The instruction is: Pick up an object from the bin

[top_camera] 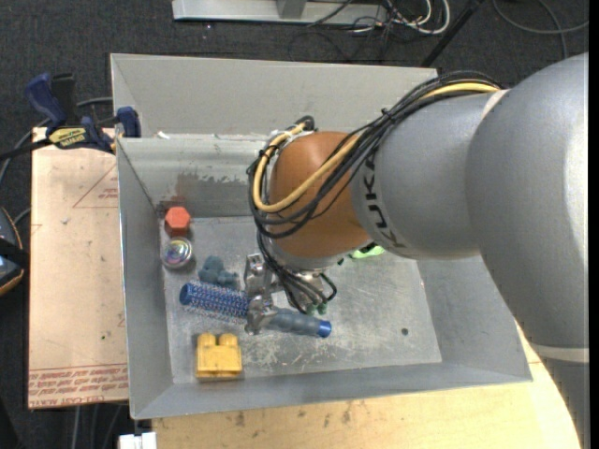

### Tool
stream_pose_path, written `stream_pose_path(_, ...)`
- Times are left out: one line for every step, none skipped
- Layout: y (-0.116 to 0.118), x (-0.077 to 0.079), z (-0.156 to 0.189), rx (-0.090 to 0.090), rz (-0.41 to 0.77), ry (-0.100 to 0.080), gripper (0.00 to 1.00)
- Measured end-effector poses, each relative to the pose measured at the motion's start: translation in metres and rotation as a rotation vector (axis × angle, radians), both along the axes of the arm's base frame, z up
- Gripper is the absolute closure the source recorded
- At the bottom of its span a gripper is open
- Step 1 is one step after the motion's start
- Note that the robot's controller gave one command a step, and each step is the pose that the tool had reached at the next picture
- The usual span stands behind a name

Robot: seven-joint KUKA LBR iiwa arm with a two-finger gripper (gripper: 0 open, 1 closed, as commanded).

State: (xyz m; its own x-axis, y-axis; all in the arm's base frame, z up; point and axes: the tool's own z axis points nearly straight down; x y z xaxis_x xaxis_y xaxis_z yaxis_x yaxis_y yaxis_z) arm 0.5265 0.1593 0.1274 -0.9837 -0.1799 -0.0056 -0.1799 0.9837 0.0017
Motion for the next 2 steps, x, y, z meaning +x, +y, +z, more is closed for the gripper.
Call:
stream_pose_path(0.000, 0.000, 0.006, -0.001, 0.000, 0.004, 1.00)
stream_pose_path(0.000, 0.001, 0.039, -0.001, 0.000, 0.002, 1.00)
